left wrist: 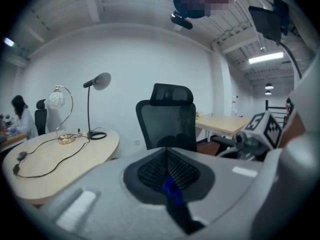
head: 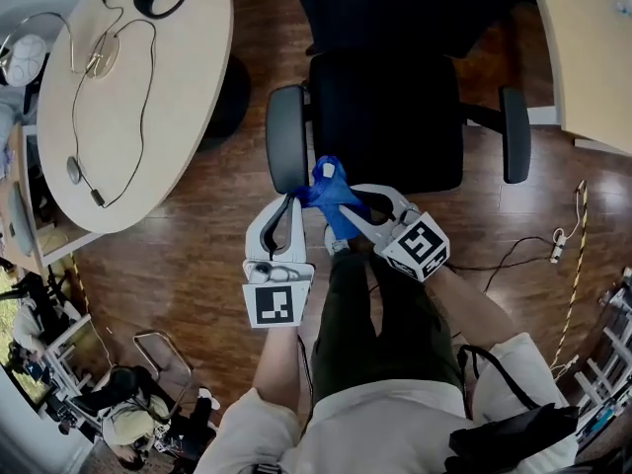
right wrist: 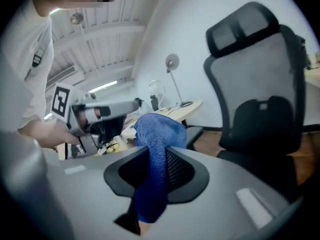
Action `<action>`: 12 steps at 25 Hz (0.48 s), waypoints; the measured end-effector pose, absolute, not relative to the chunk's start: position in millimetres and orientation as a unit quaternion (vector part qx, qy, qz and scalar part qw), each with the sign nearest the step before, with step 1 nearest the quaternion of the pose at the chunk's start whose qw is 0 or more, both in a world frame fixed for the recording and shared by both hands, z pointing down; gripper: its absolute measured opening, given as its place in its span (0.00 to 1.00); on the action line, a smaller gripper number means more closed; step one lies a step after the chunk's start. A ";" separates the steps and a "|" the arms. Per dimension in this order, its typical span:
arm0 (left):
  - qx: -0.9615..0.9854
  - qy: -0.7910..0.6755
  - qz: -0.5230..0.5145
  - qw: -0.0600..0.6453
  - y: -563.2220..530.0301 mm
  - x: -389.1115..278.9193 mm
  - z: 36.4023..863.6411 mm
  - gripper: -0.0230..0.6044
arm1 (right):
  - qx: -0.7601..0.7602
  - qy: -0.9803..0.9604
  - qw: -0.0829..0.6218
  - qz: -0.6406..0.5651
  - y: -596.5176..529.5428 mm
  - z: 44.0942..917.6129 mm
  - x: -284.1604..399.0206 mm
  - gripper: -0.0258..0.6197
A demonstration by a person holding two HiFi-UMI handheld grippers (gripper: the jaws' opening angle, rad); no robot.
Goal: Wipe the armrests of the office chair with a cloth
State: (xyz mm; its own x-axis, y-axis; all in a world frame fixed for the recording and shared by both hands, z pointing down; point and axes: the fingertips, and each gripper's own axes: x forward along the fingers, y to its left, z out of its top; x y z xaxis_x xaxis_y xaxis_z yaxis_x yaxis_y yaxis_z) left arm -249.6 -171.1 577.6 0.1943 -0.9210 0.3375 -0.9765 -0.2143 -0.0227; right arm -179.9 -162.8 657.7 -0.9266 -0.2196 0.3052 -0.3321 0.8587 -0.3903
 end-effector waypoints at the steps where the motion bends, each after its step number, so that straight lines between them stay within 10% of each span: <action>1: 0.772 -0.611 0.144 0.095 -179.3 -239.9 579.0 0.04 | 0.180 -0.953 0.114 0.214 -180.0 646.3 -151.9 0.19; 12: 0.837 -0.529 0.126 0.065 -282.8 -70.7 600.4 0.04 | 0.425 -0.867 0.199 0.168 -334.5 670.4 146.2 0.19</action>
State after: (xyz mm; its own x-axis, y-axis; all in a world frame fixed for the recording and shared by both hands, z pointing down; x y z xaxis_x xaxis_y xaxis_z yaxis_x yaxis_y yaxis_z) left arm -70.7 -282.8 600.4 0.4090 -0.8685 0.2800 -0.9012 -0.4326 -0.0254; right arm 146.2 -334.5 670.4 -0.5595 -0.6694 0.4887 -0.8036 0.5826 -0.1221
